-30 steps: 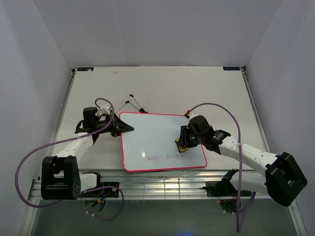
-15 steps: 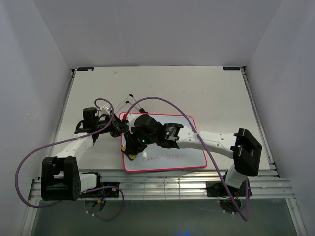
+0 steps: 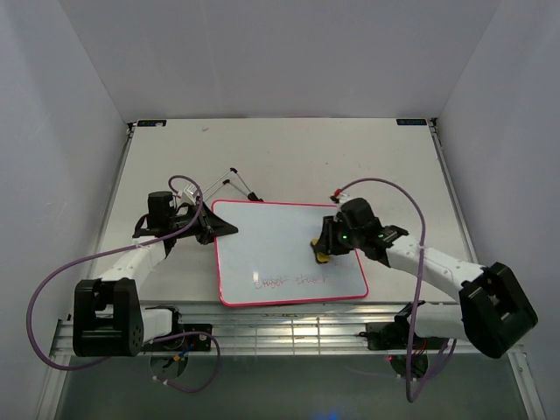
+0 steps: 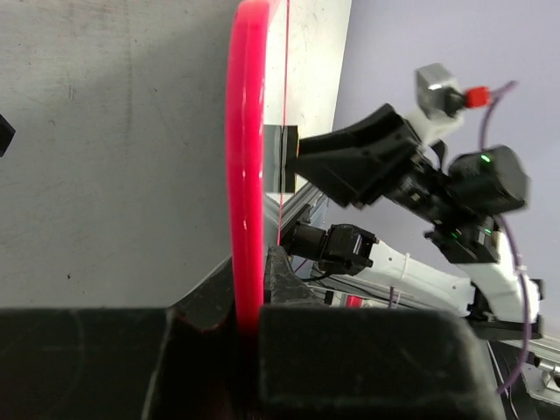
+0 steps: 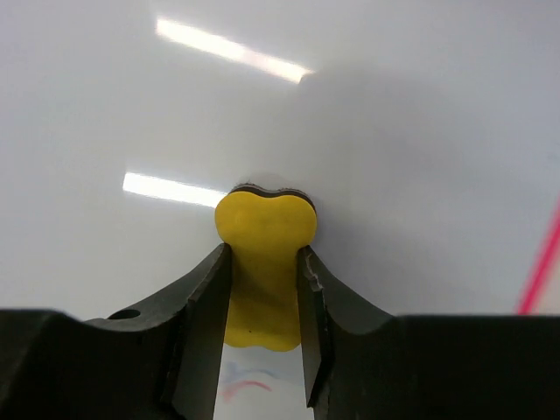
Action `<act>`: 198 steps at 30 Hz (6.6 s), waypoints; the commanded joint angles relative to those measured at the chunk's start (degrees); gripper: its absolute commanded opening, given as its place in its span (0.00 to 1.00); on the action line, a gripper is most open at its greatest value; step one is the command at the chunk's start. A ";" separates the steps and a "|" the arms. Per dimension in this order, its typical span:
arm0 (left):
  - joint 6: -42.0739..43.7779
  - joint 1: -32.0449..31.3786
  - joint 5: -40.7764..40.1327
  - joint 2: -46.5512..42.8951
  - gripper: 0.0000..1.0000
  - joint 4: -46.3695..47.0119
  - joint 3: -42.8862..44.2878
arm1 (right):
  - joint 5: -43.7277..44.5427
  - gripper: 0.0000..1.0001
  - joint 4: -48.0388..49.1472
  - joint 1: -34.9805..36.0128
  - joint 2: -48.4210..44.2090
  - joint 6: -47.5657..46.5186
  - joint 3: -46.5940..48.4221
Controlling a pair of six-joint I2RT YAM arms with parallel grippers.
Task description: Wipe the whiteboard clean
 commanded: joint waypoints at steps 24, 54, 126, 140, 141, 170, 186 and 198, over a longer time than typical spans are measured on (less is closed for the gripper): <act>3.00 0.49 -10.80 -2.87 0.00 0.95 0.40 | -10.22 0.22 3.49 3.19 -9.18 3.89 -11.93; 2.73 0.49 -13.35 -2.78 0.00 -0.02 0.75 | 3.15 0.20 2.26 23.32 -2.07 5.65 1.42; 3.53 0.49 -11.59 -2.69 0.00 0.68 0.49 | 3.42 0.18 -3.81 25.71 26.95 -9.38 35.45; 4.14 0.49 -10.97 -2.69 0.00 0.68 0.49 | 11.17 0.17 -6.28 17.27 22.64 -13.43 22.45; 4.14 0.49 -10.97 -2.69 0.00 0.68 0.58 | 10.82 0.17 -6.10 15.96 22.81 -13.69 21.92; 4.93 -0.39 -8.69 -3.13 0.00 1.65 0.93 | -3.34 0.17 -2.50 5.50 28.55 -15.72 22.82; 7.21 -0.39 -10.44 -6.02 0.00 -0.64 3.04 | -9.58 0.15 -7.67 -22.64 10.87 -14.66 8.00; 4.06 -0.39 -6.94 -13.49 0.00 1.38 2.42 | 9.13 0.16 -17.53 -35.20 24.30 -16.33 23.84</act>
